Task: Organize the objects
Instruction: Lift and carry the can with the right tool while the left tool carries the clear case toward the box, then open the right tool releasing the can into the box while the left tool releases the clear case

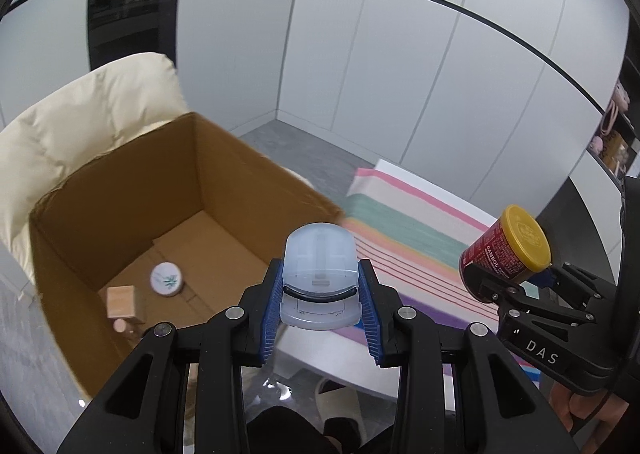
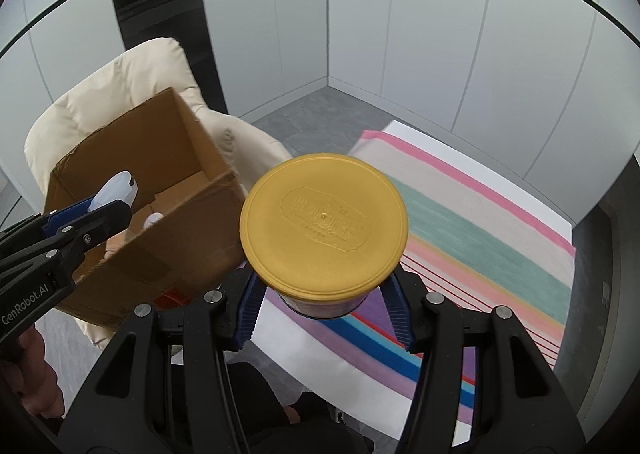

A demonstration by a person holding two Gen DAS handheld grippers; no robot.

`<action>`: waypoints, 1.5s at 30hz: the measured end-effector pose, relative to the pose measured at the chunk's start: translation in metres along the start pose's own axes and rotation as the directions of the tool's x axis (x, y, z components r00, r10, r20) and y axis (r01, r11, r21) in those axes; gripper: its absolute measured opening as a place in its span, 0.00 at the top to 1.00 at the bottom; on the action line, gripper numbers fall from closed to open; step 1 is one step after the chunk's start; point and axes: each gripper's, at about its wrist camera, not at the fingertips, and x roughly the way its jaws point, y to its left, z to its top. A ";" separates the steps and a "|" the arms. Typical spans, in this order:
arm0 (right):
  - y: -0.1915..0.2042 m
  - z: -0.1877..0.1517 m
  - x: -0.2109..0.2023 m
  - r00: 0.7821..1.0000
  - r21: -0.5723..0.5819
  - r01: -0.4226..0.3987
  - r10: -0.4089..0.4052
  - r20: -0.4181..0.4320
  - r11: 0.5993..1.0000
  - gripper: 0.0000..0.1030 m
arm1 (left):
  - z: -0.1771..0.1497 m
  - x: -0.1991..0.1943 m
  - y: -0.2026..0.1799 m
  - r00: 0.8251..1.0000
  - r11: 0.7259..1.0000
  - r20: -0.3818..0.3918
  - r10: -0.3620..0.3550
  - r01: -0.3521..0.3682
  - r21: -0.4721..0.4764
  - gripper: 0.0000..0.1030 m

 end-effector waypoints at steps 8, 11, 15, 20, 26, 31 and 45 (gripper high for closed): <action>0.031 0.011 0.003 0.999 -0.031 -0.037 0.038 0.016 0.999 0.45 | -0.003 -0.013 0.039 0.998 0.997 0.012 0.057 -0.056 -0.045 0.65; 0.045 0.016 0.003 0.998 -0.040 -0.055 0.056 0.028 0.998 0.45 | -0.006 -0.018 0.053 0.997 0.995 0.011 0.072 -0.071 -0.063 0.65; 0.066 0.020 0.004 0.996 -0.058 -0.078 0.080 0.037 0.995 0.45 | -0.010 -0.026 0.071 0.995 0.992 0.013 0.102 -0.100 -0.079 0.65; 0.092 0.023 0.005 0.993 -0.090 -0.104 0.108 0.048 0.990 0.45 | -0.016 -0.028 0.089 0.991 0.987 0.001 0.131 -0.130 -0.090 0.64; 0.120 0.026 0.004 0.988 -0.125 -0.135 0.143 0.051 0.983 0.45 | -0.022 -0.036 0.099 0.970 0.968 0.038 0.239 -0.235 -0.091 0.00; 0.141 0.027 0.005 0.984 -0.145 -0.164 0.172 0.042 0.976 0.45 | -0.031 -0.060 0.122 0.957 0.952 0.070 0.283 -0.271 -0.144 0.00; 0.217 0.025 0.012 0.966 -0.219 -0.253 0.257 -0.012 0.942 0.45 | -0.051 -0.101 0.185 0.932 0.904 0.057 0.357 -0.330 -0.273 0.00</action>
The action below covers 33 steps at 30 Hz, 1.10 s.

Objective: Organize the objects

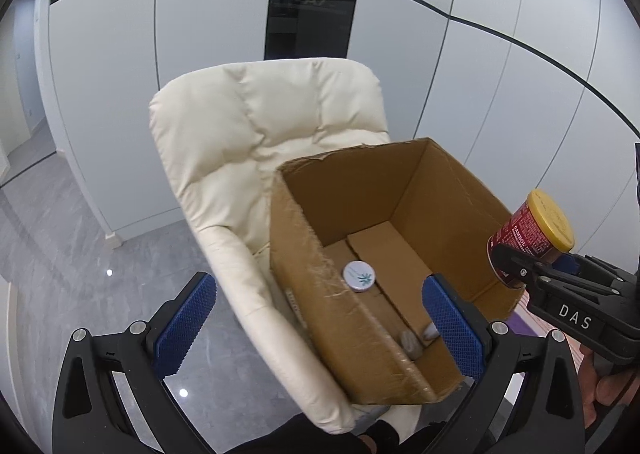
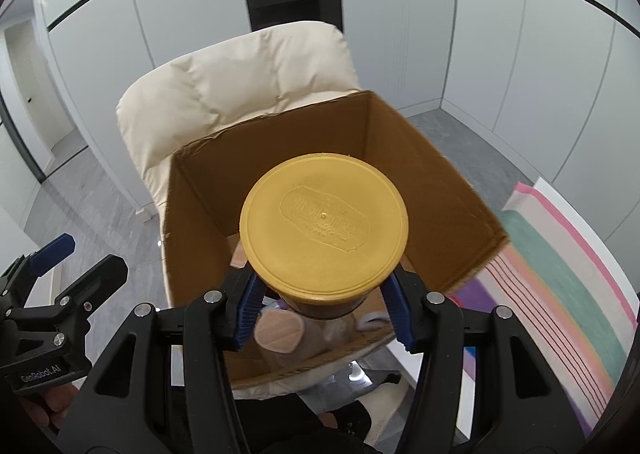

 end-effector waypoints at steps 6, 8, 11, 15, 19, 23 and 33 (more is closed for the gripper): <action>0.011 0.000 -0.002 0.999 -0.015 0.031 -0.030 0.028 0.999 0.05 | 0.001 0.003 0.005 1.000 1.000 0.004 0.006 -0.006 -0.009 0.00; 0.011 0.000 -0.005 0.998 -0.025 0.047 -0.046 0.040 0.999 0.04 | 0.001 0.006 0.004 1.000 1.000 0.005 0.008 -0.008 -0.004 0.00; 0.007 0.002 -0.004 0.997 -0.008 0.068 -0.068 0.044 0.998 0.00 | 0.000 0.008 0.000 1.000 1.000 0.000 0.004 -0.004 0.002 0.00; -0.007 0.002 -0.003 0.997 0.027 0.075 -0.075 0.027 0.997 0.00 | 0.000 0.009 -0.011 1.000 1.000 0.005 0.000 0.000 0.021 0.00; -0.025 0.001 -0.003 0.996 0.061 0.088 -0.090 0.016 0.994 0.00 | 0.002 0.013 -0.024 1.000 0.999 0.003 -0.014 0.014 0.035 0.00; -0.041 -0.002 -0.006 0.993 0.080 0.113 -0.114 0.013 0.990 0.00 | 0.002 0.018 -0.042 0.999 0.998 -0.005 -0.036 0.036 0.056 0.00; -0.092 -0.014 -0.019 0.986 0.137 0.167 -0.169 0.002 0.976 0.00 | 0.002 0.028 -0.095 0.995 0.989 -0.026 -0.097 0.100 0.114 0.00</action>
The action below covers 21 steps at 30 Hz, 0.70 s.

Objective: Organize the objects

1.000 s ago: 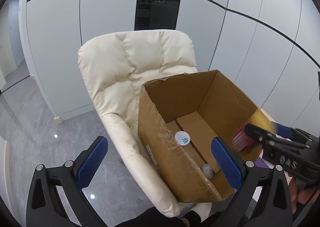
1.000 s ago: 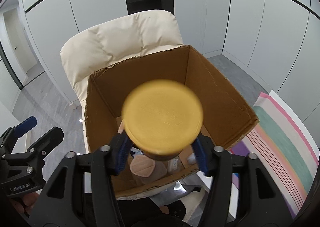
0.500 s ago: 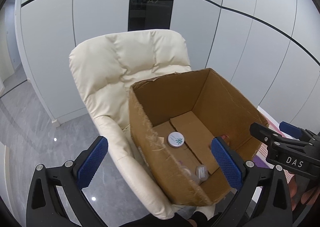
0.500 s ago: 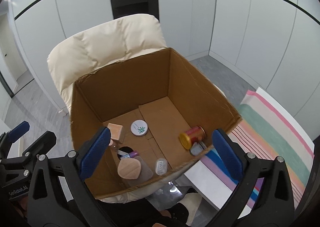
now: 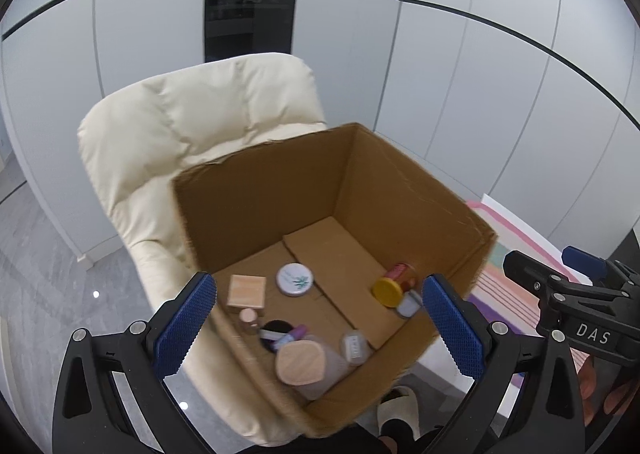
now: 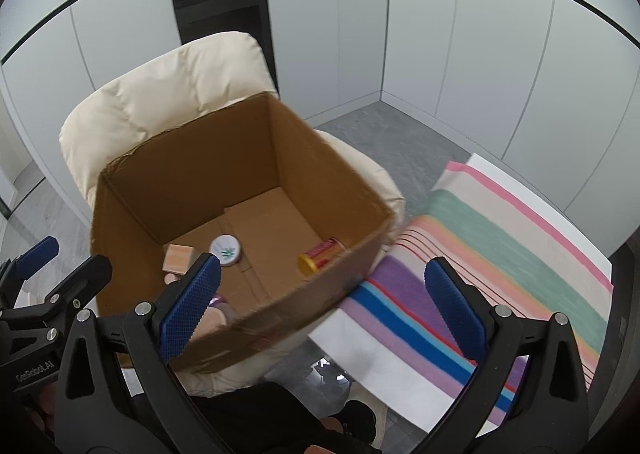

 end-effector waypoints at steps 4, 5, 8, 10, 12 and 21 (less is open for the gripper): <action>-0.024 -0.004 -0.004 1.000 0.027 0.028 -0.028 0.002 0.999 0.00 | 0.000 0.005 -0.025 1.000 0.999 -0.007 -0.028 0.028 0.025 0.00; -0.031 -0.005 -0.005 0.999 0.035 0.035 -0.035 0.001 0.999 0.00 | 0.000 0.007 -0.030 0.999 0.999 -0.009 -0.034 0.034 0.031 0.00; -0.048 -0.008 -0.009 0.999 0.055 0.055 -0.055 -0.003 0.997 0.00 | 0.001 0.011 -0.048 0.998 0.997 -0.018 -0.059 0.059 0.046 0.00; -0.062 -0.012 -0.012 0.998 0.068 0.069 -0.069 -0.008 0.995 0.00 | 0.002 0.014 -0.062 0.997 0.995 -0.025 -0.078 0.079 0.056 0.00; -0.075 -0.015 -0.015 0.996 0.082 0.085 -0.084 -0.011 0.993 0.00 | 0.003 0.016 -0.075 0.995 0.993 -0.033 -0.089 0.091 0.069 0.00; -0.134 -0.036 -0.040 0.988 0.151 0.154 -0.151 -0.032 0.977 0.00 | -0.001 0.005 -0.129 0.988 0.975 -0.065 -0.143 0.152 0.163 0.00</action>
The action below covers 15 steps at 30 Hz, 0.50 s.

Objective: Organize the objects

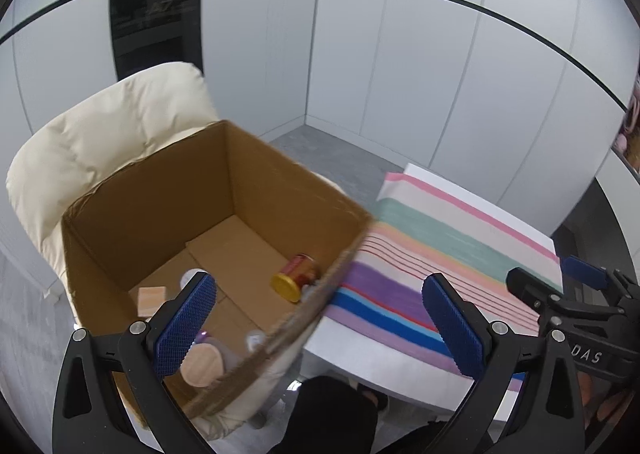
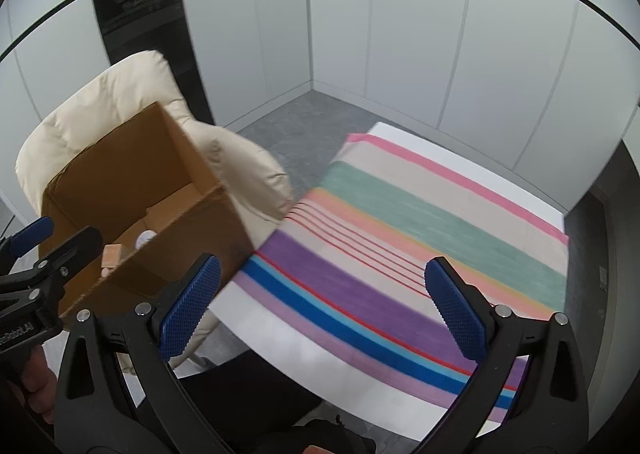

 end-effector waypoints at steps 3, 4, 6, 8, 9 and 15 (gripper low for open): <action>-0.017 -0.006 -0.009 0.999 0.019 0.041 -0.041 -0.007 0.999 0.00 | -0.004 -0.001 -0.014 1.000 1.000 -0.017 -0.004 0.005 0.010 0.00; -0.023 -0.010 -0.014 0.998 0.017 0.065 -0.065 -0.002 0.998 0.00 | -0.005 -0.002 -0.019 1.000 1.000 -0.022 -0.004 0.004 0.016 0.00; -0.034 -0.016 -0.024 0.996 0.030 0.084 -0.084 0.003 0.996 0.00 | -0.009 -0.005 -0.027 1.000 0.999 -0.025 -0.009 0.010 0.033 0.00; -0.046 -0.023 -0.035 0.997 0.052 0.076 -0.076 0.001 0.996 0.00 | -0.014 -0.012 -0.035 1.000 0.998 -0.020 -0.023 0.024 0.055 0.00; -0.051 -0.026 -0.040 0.997 0.066 0.079 -0.079 0.000 0.995 0.00 | -0.017 -0.016 -0.037 0.999 0.998 -0.020 -0.025 0.027 0.065 0.00; -0.074 -0.058 -0.064 0.994 0.138 0.110 -0.106 -0.035 0.984 0.00 | -0.039 -0.035 -0.044 0.998 0.997 -0.045 -0.040 0.043 0.069 0.00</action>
